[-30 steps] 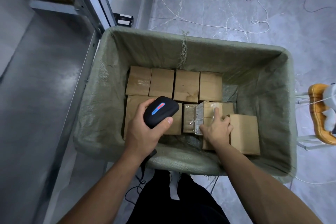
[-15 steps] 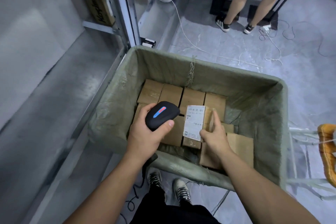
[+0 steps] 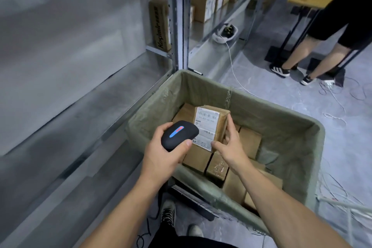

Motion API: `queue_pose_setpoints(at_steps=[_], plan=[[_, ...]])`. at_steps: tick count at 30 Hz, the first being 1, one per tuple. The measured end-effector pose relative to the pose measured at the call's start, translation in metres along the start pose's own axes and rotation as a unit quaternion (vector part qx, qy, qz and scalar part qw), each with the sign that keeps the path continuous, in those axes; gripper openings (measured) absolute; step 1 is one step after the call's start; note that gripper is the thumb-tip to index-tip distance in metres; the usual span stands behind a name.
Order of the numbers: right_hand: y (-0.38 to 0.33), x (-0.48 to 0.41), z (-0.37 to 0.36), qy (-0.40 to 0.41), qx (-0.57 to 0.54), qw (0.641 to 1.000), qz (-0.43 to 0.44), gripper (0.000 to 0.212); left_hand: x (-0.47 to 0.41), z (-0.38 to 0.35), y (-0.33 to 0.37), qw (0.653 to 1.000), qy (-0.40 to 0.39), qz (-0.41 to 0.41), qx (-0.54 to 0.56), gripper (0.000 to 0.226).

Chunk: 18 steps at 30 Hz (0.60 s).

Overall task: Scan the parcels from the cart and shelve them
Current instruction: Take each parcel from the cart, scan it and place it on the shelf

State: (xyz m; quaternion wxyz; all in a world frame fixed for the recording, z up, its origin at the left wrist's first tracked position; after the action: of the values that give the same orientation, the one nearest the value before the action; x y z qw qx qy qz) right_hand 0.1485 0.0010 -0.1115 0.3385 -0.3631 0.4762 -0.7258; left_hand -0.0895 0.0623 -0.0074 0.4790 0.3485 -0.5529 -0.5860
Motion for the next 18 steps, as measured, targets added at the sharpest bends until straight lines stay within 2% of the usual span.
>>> queue_pose_setpoints(at_steps=[6,18], plan=[[-0.026,0.016,-0.022,-0.027,0.020,0.998,0.049,0.107,0.039,0.029,0.000,0.998,0.059,-0.007,-0.002,0.049],[-0.076,0.056,-0.130,-0.151,0.025,0.980,0.127,0.109,0.129,0.134,-0.015,0.977,0.210,-0.015,0.038,0.068]])
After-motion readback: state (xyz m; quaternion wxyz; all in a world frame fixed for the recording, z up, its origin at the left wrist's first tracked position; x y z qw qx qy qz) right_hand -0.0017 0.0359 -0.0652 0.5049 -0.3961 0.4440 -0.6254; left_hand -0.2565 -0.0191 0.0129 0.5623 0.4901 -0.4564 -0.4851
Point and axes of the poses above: each hand's wrist, its own x-axis away from the middle knuckle, its own z-axis out of the back of the hand, y = z × x, the point moved 10 cm from there along -x, towards the middle knuckle, and after that the axes turned 4 degrees about x, right-handed, at the moved point
